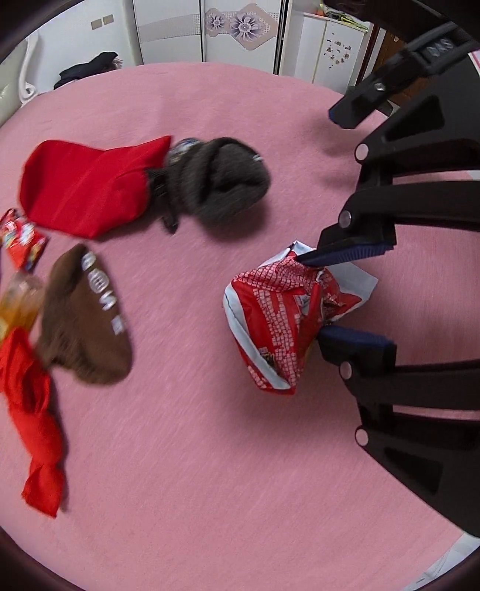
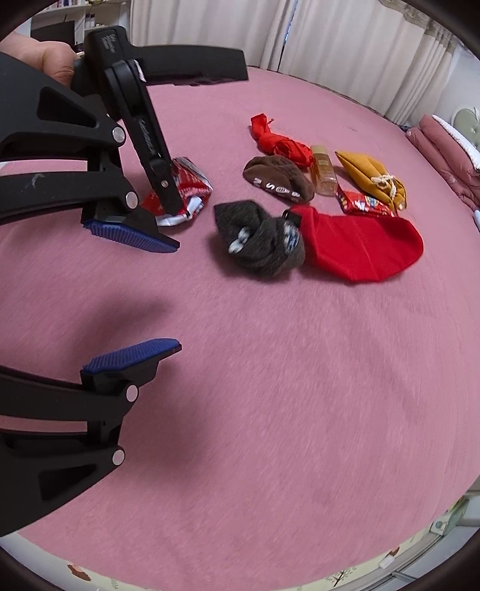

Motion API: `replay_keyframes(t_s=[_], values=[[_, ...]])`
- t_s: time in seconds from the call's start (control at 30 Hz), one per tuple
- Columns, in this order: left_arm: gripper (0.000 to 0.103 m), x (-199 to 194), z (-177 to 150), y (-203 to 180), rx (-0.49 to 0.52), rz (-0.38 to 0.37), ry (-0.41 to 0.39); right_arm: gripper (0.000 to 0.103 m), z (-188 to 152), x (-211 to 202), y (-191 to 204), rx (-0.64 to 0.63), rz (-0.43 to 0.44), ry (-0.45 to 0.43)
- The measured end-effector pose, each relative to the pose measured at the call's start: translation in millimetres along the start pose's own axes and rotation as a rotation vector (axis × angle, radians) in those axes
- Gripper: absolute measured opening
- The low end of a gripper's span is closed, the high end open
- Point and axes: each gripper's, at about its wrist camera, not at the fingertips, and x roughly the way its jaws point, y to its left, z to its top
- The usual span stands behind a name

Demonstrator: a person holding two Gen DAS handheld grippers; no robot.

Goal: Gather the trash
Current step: 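Grasp the red snack wrapper with the left tool, then grasp the dark grey knit glove with the right tool while the left holds the wrapper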

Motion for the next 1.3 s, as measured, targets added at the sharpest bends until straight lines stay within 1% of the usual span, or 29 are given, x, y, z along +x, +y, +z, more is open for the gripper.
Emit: replay_keyframes(t_s=[0.2,0.3,0.5,0.53,0.57,0.6,0.63,0.67,0.7,0.83,0.97,1.13,1.3], values=[[0.031,-10,16,27,-0.014,-0.007,-0.013,0.049,26,24,25,-0.006,0.021,0.001],[0.031,-14,24,32,-0.011,-0.01,-0.025,0.053,40,37,30,0.021,0.037,0.006],[0.031,-16,28,41,0.014,-0.013,-0.016,0.054,53,65,37,0.054,0.01,0.051],[0.031,-16,27,42,0.017,-0.011,-0.014,0.053,52,68,39,0.052,0.011,0.056],[0.031,-15,27,39,0.017,-0.013,-0.011,0.044,51,69,41,0.042,0.008,0.06],[0.031,-13,25,37,0.02,-0.015,-0.006,0.037,49,70,43,0.026,0.002,0.063],[0.031,-6,23,25,0.023,-0.014,-0.004,0.036,47,70,44,0.013,-0.006,0.064],[0.031,-3,24,22,0.03,-0.012,0.001,0.03,44,69,45,0.004,-0.01,0.061],[0.031,-1,22,19,0.034,-0.01,0.006,0.028,42,67,44,0.003,-0.005,0.058],[0.031,2,9,9,0.042,-0.005,0.015,0.027,28,55,33,0.038,0.011,0.05],[0.031,5,-13,-4,0.072,0.003,0.035,0.027,10,38,18,0.073,0.02,0.041],[0.031,7,-44,-24,0.12,0.006,0.062,0.027,-18,13,3,0.072,0.006,0.029],[0.031,9,-79,-55,0.194,0.009,0.088,0.027,-52,-17,-16,0.065,-0.011,0.011]])
